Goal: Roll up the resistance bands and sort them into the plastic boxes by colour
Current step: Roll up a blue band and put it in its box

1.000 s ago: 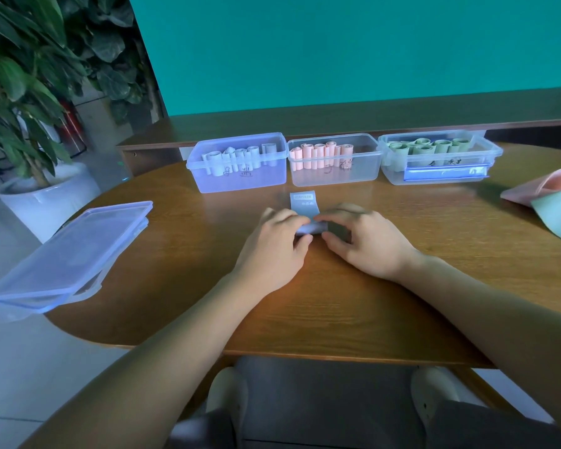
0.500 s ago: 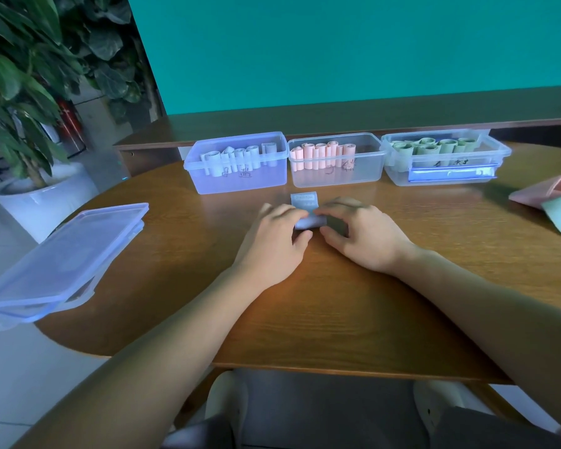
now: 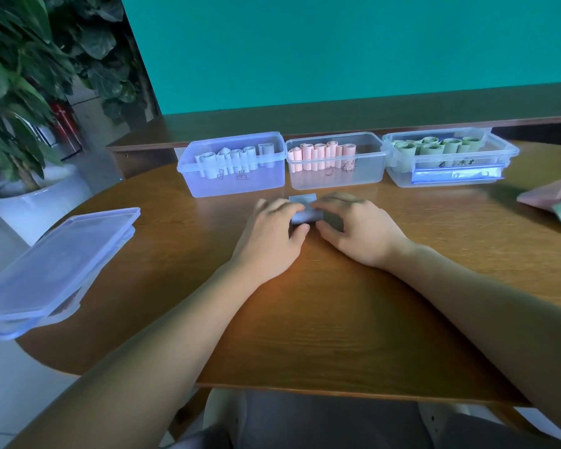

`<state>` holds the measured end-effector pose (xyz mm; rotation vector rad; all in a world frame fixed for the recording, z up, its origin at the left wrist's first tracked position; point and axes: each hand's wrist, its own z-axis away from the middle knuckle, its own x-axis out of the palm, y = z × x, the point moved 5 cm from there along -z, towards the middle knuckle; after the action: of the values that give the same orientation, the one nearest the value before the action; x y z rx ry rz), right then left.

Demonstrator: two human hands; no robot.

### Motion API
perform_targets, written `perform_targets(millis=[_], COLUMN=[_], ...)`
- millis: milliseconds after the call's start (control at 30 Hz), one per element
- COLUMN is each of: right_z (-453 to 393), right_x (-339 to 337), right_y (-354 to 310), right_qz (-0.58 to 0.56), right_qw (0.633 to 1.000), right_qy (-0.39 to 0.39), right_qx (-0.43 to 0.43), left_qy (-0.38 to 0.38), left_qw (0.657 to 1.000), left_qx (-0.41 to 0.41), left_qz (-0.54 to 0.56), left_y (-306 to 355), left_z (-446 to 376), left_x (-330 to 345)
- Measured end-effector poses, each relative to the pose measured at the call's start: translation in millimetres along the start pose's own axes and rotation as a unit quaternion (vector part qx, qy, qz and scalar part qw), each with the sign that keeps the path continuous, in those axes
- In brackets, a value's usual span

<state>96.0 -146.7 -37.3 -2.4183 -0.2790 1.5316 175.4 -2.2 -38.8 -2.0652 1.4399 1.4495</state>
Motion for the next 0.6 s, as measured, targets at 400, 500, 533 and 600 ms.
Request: perform_targets(millis=[400,500,533,600], right_z=[-15,-18,-18,-20], right_x=[5,6,5,5], right_y=[9,9,10,11], right_qz=[0.027,-0.002,-0.014,-0.017], right_qw=[0.999,1.0,1.0,1.0], right_qy=[-0.024,0.0,0.01,0.009], right_qx=[0.021,0.012,0.007,0.005], left_qy=[0.024,0.008,0.0,-0.016], left_qw=[0.999,1.0,1.0,1.0], left_qx=[0.023,0.009,0.001,-0.01], left_qz=[-0.001,-0.002,-0.002,-0.005], left_y=[-5,-7,-9,-12], left_z=[-11,-15,-17,-20], left_x=[1,4,6,8])
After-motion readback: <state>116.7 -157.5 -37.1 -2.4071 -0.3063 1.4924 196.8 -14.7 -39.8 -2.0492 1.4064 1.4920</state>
